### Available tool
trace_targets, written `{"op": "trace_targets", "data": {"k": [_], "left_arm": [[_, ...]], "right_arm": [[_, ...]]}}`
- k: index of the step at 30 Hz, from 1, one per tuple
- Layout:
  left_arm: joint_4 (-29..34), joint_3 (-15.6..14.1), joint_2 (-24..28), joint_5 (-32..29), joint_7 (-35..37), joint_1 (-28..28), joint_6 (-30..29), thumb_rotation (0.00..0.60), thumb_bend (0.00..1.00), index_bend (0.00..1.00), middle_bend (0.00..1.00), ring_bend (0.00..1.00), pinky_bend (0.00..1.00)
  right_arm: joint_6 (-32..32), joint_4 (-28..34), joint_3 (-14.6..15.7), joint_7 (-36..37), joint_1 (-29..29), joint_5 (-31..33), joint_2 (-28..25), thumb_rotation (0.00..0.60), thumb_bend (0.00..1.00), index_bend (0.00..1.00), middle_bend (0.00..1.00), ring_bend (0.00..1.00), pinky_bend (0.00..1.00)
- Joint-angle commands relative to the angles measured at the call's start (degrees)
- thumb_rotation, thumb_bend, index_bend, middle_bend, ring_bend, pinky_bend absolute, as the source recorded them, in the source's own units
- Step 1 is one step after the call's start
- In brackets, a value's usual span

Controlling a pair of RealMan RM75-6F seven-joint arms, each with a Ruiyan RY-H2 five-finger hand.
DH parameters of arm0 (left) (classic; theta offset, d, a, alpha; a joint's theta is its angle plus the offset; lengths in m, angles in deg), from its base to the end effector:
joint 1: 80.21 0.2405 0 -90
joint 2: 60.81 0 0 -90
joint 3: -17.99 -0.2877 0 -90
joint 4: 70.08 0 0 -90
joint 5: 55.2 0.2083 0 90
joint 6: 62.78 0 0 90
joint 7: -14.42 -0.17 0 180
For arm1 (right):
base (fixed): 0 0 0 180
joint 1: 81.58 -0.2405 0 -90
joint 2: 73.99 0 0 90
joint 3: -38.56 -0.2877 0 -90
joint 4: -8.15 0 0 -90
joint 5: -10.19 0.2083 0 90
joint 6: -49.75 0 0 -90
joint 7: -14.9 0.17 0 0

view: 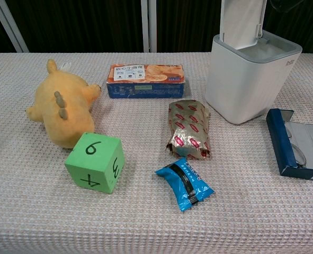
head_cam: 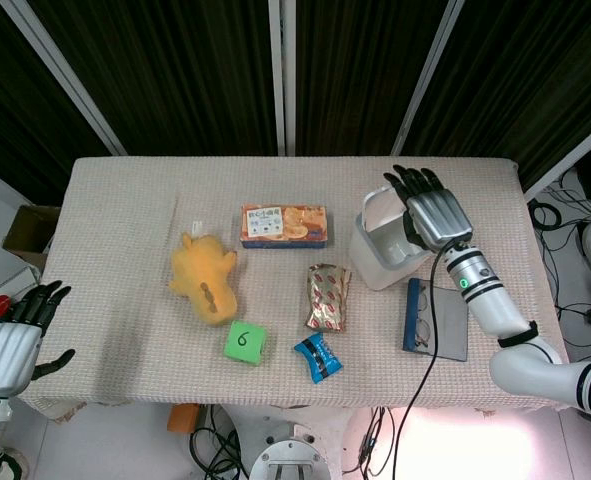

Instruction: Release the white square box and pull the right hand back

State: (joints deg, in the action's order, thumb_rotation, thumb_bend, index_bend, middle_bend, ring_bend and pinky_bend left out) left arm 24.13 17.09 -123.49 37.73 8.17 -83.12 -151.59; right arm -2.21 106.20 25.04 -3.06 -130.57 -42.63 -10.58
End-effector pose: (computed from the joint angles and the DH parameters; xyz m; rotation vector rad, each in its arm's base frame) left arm -0.3231 0.1831 0.1720 -1.4985 -0.7960 -0.8694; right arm -0.1396 -0.4331 0.1285 1.7659 -0.8611 0.9076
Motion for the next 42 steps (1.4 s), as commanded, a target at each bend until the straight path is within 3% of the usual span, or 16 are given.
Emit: {"op": "trace_targets", "data": {"k": [1, 14, 18, 29, 33, 42], "left_arm": [[0.0, 0.0, 0.0, 0.0, 0.0, 0.0, 0.0, 0.600, 0.14, 0.12, 0.11, 0.10, 0.29], [0.0, 0.0, 0.2, -0.1, 0.2, -0.1, 0.3, 0.600, 0.14, 0.12, 0.11, 0.10, 0.29], [0.1, 0.0, 0.4, -0.2, 0.1, -0.1, 0.5, 0.600, 0.14, 0.12, 0.11, 0.10, 0.29], [1.3, 0.1, 1.1, -0.4, -0.8, -0.3, 0.8, 0.600, 0.14, 0.12, 0.11, 0.10, 0.29], [1.5, 0.0, 1.2, -0.3, -1.1, -0.2, 0.7, 0.600, 0.14, 0.12, 0.11, 0.10, 0.29], [1.2, -0.2, 0.5, -0.4, -1.3, -0.2, 1.2, 0.600, 0.14, 0.12, 0.11, 0.10, 0.29]], "right_arm": [[-0.1, 0.0, 0.0, -0.1, -0.1, -0.1, 0.1, 0.600, 0.78, 0.00, 0.00, 0.00, 0.00], [-0.8, -1.8, 0.2, -0.1, -0.3, -2.5, 2.0, 0.600, 0.80, 0.00, 0.01, 0.00, 0.00], [-0.2, -2.9, 0.8, -0.9, -0.8, -4.3, 2.0, 0.600, 1.00, 0.00, 0.07, 0.00, 0.00], [1.1, -3.4, 1.1, -0.4, -0.8, -4.0, 1.9, 0.600, 1.00, 0.00, 0.28, 0.00, 0.00], [-1.1, -1.7, 1.8, 1.2, 1.0, -7.6, 0.9, 0.600, 1.00, 0.00, 0.33, 0.00, 0.00], [-4.4, 2.0, 6.8, 5.7, 7.2, -17.9, -2.9, 0.600, 1.00, 0.00, 0.37, 0.00, 0.00]]}}
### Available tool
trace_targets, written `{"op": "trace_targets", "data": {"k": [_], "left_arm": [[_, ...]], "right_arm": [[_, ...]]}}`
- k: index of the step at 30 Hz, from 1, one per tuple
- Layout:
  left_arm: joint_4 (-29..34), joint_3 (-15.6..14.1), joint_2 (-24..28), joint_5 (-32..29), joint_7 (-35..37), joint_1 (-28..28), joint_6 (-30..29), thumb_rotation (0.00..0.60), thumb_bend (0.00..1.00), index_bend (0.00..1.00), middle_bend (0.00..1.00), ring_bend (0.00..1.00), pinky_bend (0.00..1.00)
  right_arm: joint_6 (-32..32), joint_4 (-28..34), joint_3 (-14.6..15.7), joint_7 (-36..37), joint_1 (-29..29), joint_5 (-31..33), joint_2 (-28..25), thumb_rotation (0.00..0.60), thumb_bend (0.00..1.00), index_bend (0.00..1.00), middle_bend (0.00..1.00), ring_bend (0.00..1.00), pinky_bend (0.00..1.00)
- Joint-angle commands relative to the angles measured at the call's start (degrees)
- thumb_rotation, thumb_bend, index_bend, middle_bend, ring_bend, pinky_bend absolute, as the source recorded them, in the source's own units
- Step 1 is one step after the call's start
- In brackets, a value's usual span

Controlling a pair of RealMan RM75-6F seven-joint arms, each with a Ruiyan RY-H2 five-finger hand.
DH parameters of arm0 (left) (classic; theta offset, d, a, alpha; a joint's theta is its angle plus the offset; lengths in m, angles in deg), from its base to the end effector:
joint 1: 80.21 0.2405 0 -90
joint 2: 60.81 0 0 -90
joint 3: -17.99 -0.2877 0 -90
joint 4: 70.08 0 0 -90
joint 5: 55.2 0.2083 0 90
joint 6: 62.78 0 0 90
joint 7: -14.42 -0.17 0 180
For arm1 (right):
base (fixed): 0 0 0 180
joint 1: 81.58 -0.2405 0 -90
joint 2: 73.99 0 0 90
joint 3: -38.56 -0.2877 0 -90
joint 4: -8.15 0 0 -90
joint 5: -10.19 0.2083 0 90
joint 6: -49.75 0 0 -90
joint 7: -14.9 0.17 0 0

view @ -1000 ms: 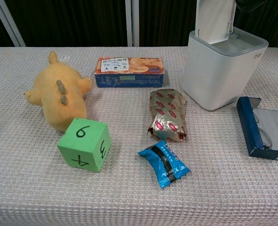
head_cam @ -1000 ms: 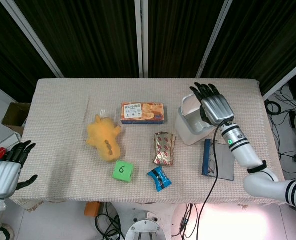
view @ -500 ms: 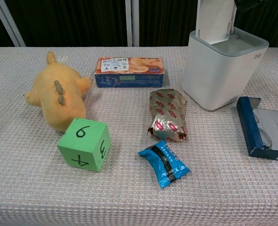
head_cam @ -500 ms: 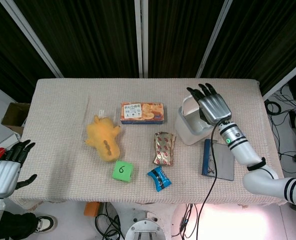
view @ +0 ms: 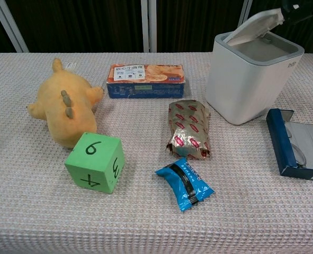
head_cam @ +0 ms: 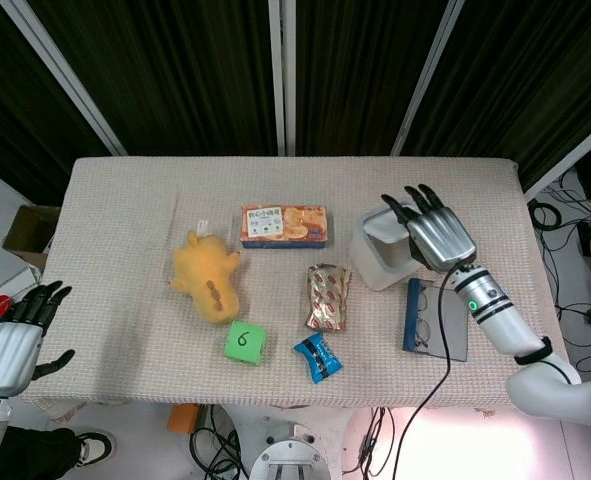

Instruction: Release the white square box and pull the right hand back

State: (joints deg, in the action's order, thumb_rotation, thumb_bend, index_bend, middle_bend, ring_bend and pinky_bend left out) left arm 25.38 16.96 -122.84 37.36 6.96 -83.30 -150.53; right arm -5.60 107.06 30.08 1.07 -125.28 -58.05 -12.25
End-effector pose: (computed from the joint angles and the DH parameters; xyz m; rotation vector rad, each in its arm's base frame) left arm -0.3214 0.1834 0.1713 -1.5107 -0.8021 -0.8475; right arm -0.1636 -0.3972 0.1260 1.8761 -0.7355 0.8942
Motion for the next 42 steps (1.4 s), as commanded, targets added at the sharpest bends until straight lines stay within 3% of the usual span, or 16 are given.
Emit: {"op": "trace_targets", "data": {"k": [1, 9, 24, 28, 31, 34, 35, 38, 42], "left_arm": [[-0.1, -0.1, -0.2, 0.0, -0.2, -0.1, 0.2, 0.600, 0.14, 0.12, 0.11, 0.10, 0.29], [0.2, 0.0, -0.3, -0.2, -0.7, -0.2, 0.5, 0.600, 0.14, 0.12, 0.11, 0.10, 0.29], [-0.1, 0.1, -0.2, -0.8, -0.3, -0.1, 0.6, 0.600, 0.14, 0.12, 0.11, 0.10, 0.29], [-0.4, 0.2, -0.3, -0.8, -0.1, -0.1, 0.4, 0.600, 0.14, 0.12, 0.11, 0.10, 0.29], [-0.8, 0.3, -0.5, -0.7, 0.4, -0.1, 0.2, 0.600, 0.14, 0.12, 0.11, 0.10, 0.29], [-1.5, 0.4, -0.9, -0.5, 1.2, 0.0, -0.2, 0.600, 0.14, 0.12, 0.11, 0.10, 0.29], [-1.8, 0.5, -1.0, -0.5, 1.4, 0.0, -0.4, 0.600, 0.14, 0.12, 0.11, 0.10, 0.29], [-2.8, 0.6, -1.3, -0.7, 2.0, 0.2, -0.9, 0.600, 0.14, 0.12, 0.11, 0.10, 0.29], [-3.6, 0.9, -1.5, -1.0, 2.7, 0.3, -1.1, 0.600, 0.14, 0.12, 0.11, 0.10, 0.29]], "right_arm": [[-1.4, 1.2, 2.2, 2.0, 2.5, -3.4, -1.5, 0.600, 1.00, 0.00, 0.37, 0.00, 0.00], [-1.4, -0.7, 4.1, 3.3, 4.7, -6.1, -0.5, 0.600, 1.00, 0.00, 0.36, 0.00, 0.00], [0.3, -4.1, 3.6, 3.2, 4.9, -6.4, 2.6, 0.600, 1.00, 0.00, 0.34, 0.00, 0.00], [-4.1, -2.0, 2.6, 3.7, 6.4, -9.1, 1.3, 0.600, 1.00, 0.00, 0.29, 0.00, 0.00], [-9.7, -0.1, 3.0, 2.3, 9.4, -11.0, -0.5, 0.600, 0.99, 0.00, 0.18, 0.00, 0.00], [-17.7, 1.8, 4.7, -2.4, 15.2, -11.5, -1.9, 0.600, 0.81, 0.00, 0.04, 0.00, 0.00], [-20.9, 1.9, 5.3, -3.7, 17.4, -12.0, -2.0, 0.600, 0.70, 0.00, 0.01, 0.00, 0.00], [-31.8, 0.0, 7.5, -5.9, 25.5, -12.8, -0.7, 0.600, 0.51, 0.00, 0.00, 0.00, 0.00], [-39.2, -5.1, 9.6, -1.9, 34.3, -9.9, 2.1, 0.600, 0.45, 0.00, 0.00, 0.00, 0.00]]}}
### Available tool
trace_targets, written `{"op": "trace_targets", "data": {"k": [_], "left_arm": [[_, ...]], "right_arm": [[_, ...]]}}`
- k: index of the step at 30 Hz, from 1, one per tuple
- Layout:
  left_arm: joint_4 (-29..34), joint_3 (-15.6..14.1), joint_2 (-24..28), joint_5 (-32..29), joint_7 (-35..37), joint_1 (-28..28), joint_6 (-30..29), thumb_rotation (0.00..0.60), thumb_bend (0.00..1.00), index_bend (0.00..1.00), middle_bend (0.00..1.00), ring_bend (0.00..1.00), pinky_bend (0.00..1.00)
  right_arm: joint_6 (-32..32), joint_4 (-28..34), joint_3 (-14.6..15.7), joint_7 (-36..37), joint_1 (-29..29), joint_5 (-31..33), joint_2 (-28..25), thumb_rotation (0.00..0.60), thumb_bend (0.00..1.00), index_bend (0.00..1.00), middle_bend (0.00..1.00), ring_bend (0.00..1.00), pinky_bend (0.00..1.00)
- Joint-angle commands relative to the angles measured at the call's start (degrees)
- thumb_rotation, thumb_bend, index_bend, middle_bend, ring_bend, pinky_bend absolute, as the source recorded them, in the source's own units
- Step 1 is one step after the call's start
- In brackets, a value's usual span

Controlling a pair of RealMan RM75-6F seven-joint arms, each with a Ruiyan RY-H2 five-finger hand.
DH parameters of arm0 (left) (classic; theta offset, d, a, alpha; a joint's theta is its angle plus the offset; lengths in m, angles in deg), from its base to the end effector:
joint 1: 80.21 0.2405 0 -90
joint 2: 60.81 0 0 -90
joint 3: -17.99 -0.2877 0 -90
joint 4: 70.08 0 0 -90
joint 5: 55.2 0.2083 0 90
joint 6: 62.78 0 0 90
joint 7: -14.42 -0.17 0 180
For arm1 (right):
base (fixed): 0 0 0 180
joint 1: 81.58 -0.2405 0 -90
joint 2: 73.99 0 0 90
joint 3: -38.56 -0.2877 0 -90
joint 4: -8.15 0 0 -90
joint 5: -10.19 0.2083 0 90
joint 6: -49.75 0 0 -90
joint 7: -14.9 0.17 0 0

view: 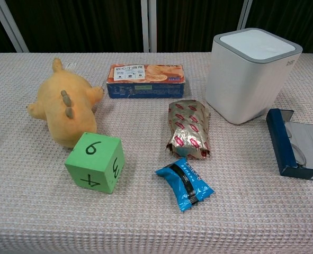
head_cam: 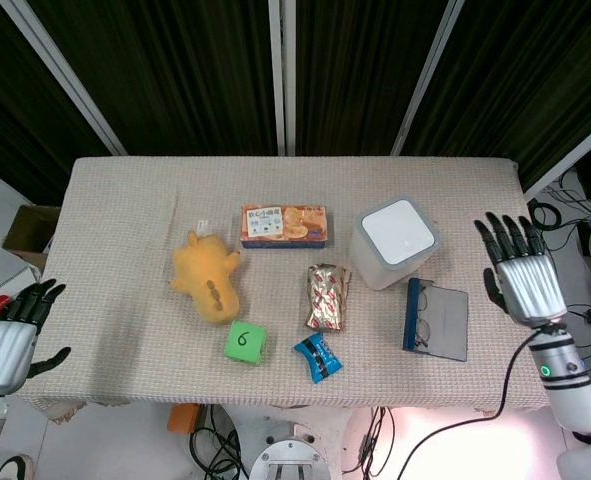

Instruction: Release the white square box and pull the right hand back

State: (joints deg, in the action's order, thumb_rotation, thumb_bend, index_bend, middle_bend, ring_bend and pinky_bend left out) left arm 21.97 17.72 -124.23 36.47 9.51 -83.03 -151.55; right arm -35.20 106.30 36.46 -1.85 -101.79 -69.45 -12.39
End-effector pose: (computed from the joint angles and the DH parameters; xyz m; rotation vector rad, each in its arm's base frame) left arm -0.3324 0.1855 0.1736 -1.4745 -0.7982 -0.8604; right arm -0.2737 -0.2869 0.1839 1.5088 -0.6086 0.8650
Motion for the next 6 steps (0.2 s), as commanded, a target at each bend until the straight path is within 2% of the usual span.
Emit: {"op": "trace_targets", "data": {"k": [1, 6], "left_arm": [[-0.3, 0.2, -0.1, -0.1, 0.3, 0.0, -0.1, 0.600, 0.14, 0.12, 0.11, 0.10, 0.29], [-0.4, 0.4, -0.4, 0.3, -0.1, -0.5, 0.0, 0.600, 0.14, 0.12, 0.11, 0.10, 0.29]], "right_arm": [[-10.2, -5.9, 3.6, 2.8, 12.7, 2.6, 2.9, 0.600, 0.45, 0.00, 0.00, 0.00, 0.00], [-10.5, -12.2, 3.6, 9.7, 16.4, 3.4, 5.3, 0.600, 0.44, 0.00, 0.00, 0.00, 0.00]]}}
